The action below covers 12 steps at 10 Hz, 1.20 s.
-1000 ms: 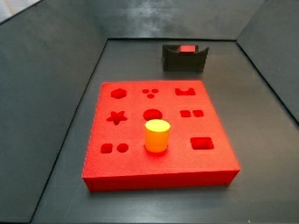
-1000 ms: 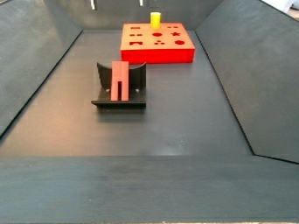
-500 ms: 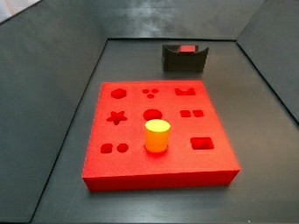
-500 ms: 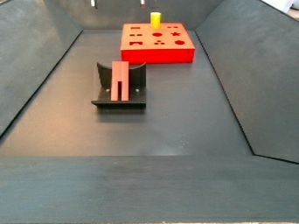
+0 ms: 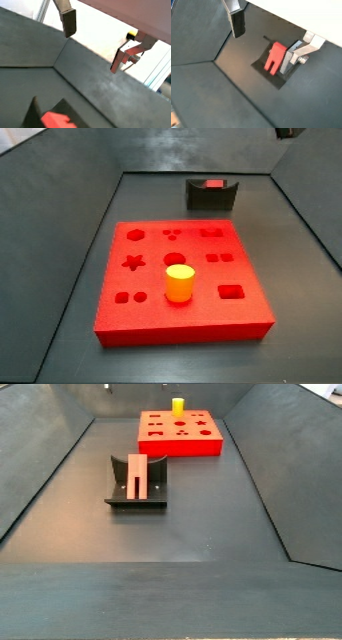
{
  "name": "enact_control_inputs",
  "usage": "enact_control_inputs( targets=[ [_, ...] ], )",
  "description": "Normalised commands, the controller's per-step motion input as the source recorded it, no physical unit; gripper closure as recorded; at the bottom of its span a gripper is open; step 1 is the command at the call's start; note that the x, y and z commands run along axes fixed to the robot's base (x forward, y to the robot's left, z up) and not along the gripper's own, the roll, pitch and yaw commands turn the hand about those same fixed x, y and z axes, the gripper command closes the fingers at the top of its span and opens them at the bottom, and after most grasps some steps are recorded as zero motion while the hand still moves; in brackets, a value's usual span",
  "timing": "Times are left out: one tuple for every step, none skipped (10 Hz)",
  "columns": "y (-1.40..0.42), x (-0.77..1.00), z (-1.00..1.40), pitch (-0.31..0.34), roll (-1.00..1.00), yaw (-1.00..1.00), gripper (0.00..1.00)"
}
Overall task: Pick up the double-square object. Move up. Rotate the double-square object. Place the double-square object on the fixture. Regrasp the double-square object. Move to above the board. Insert the double-square object.
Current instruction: Regrasp the double-square object.
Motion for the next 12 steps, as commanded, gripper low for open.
enact_control_inputs(
  targets=[
    [-0.05,0.18,-0.03,0.170,0.57,0.24,0.00],
    [-0.05,0.19,-0.03,0.149,0.46,0.24,0.00],
    [-0.04,0.20,-0.02,0.092,0.24,0.25,0.00],
    [-0.05,0.20,-0.02,0.069,0.19,0.24,0.00],
    [-0.04,0.18,-0.02,0.032,0.16,0.23,0.00],
    [-0.05,0.16,-0.03,0.023,0.16,0.20,0.00],
    [0.07,0.06,-1.00,0.008,0.14,0.16,0.00],
    [0.07,0.06,-1.00,0.007,0.14,0.14,0.00],
    [0.06,0.07,-1.00,-0.026,0.13,0.11,0.00],
    [0.05,0.07,-1.00,-0.036,0.12,0.10,0.00],
    [0.05,0.08,-1.00,-0.046,0.09,0.08,0.00],
    [0.04,0.10,-1.00,-0.050,0.08,0.06,0.00]
  ],
)
